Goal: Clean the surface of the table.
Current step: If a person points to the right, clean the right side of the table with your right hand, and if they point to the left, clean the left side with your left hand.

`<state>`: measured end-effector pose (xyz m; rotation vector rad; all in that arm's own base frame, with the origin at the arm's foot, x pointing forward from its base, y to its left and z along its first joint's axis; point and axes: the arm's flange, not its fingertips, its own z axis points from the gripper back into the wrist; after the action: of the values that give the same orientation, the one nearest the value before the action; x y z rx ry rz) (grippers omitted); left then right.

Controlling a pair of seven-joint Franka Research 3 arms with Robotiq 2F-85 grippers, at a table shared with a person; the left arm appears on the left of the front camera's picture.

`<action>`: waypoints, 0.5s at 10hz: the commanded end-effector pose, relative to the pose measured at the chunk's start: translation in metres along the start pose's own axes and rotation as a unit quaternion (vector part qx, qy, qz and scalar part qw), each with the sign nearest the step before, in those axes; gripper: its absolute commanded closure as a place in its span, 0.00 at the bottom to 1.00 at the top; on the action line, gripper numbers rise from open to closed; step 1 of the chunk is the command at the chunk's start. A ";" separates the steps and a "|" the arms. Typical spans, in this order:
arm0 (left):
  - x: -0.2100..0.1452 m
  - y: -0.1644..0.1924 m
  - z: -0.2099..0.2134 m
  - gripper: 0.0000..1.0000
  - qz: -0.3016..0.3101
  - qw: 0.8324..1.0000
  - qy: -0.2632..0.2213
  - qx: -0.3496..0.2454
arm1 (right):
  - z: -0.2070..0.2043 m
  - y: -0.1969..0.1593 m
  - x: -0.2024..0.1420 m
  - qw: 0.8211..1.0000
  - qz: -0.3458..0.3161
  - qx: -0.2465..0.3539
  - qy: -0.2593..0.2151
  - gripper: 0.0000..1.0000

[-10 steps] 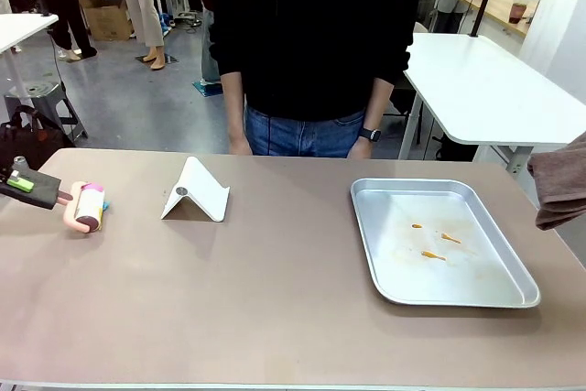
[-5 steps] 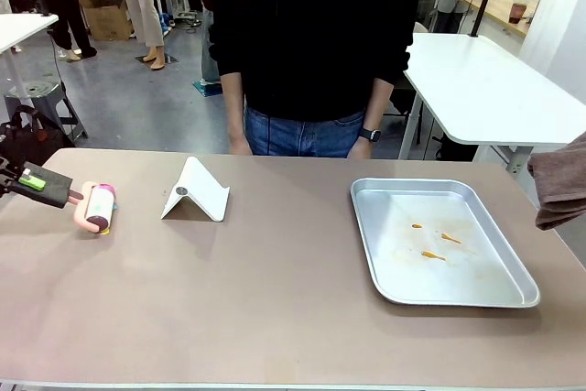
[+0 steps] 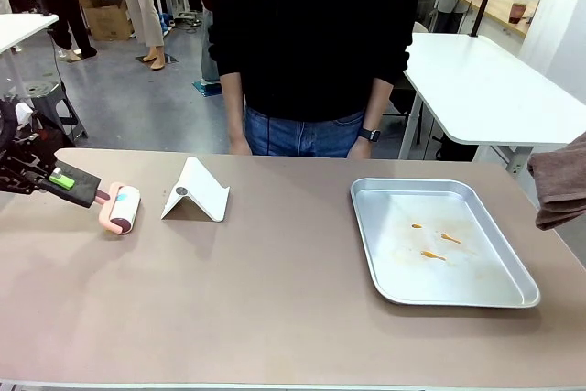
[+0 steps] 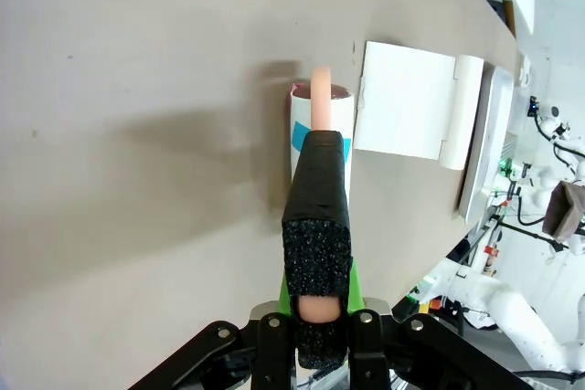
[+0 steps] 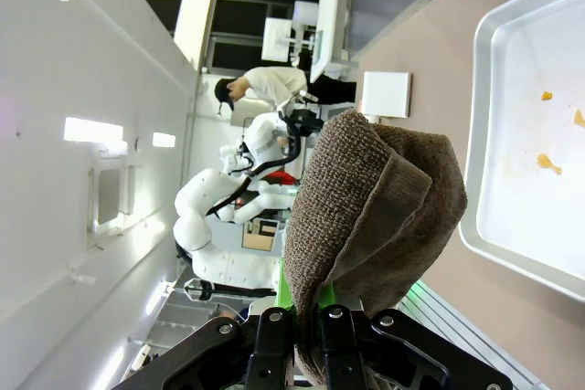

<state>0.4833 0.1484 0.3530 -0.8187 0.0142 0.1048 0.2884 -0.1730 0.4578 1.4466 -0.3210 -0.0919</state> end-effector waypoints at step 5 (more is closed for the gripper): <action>-0.050 -0.054 0.053 0.79 -0.093 0.993 -0.045 -0.062 | 0.001 0.002 -0.001 1.000 0.002 0.005 0.001 0.97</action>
<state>0.4634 0.1459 0.4144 -0.8968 -0.0887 0.0039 0.2884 -0.1730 0.4578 1.4466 -0.3209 -0.0921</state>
